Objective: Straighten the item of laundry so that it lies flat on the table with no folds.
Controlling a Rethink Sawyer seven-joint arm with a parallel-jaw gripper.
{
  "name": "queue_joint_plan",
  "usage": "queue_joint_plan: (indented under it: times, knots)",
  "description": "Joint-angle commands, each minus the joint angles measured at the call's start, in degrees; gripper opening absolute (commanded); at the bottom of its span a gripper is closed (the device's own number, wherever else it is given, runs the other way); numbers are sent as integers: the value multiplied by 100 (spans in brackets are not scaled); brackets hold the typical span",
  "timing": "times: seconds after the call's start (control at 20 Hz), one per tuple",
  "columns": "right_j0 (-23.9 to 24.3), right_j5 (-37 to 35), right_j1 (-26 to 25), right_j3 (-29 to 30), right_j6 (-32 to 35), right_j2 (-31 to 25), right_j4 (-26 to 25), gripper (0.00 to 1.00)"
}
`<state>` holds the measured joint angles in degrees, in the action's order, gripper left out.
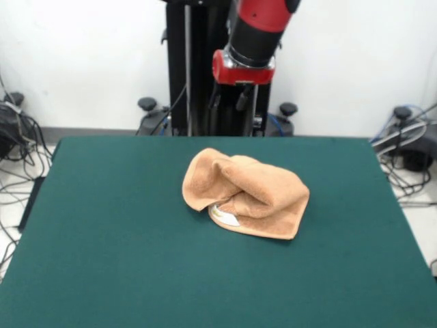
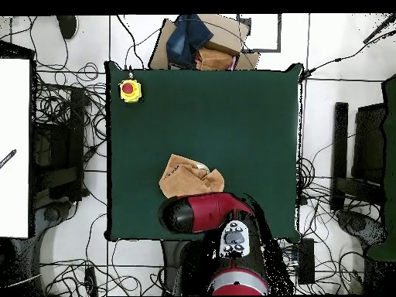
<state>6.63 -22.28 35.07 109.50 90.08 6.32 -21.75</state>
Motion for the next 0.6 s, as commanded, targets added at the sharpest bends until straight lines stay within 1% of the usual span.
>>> queue_joint_plan:
  times: [0.05, 0.2, 0.3, 0.45, 0.6]
  knots:
    - [-53, 275, -294, -326, 409, -588, -154, 100]
    - [-164, 880, -475, -177, 668, -437, -280, 100]
    - [-312, 1479, -591, 35, 953, -228, -343, 100]
    - [-590, 2383, -884, 245, 1205, 154, -460, 100]
    - [-710, 3178, -1179, 447, 1230, 365, -451, 100]
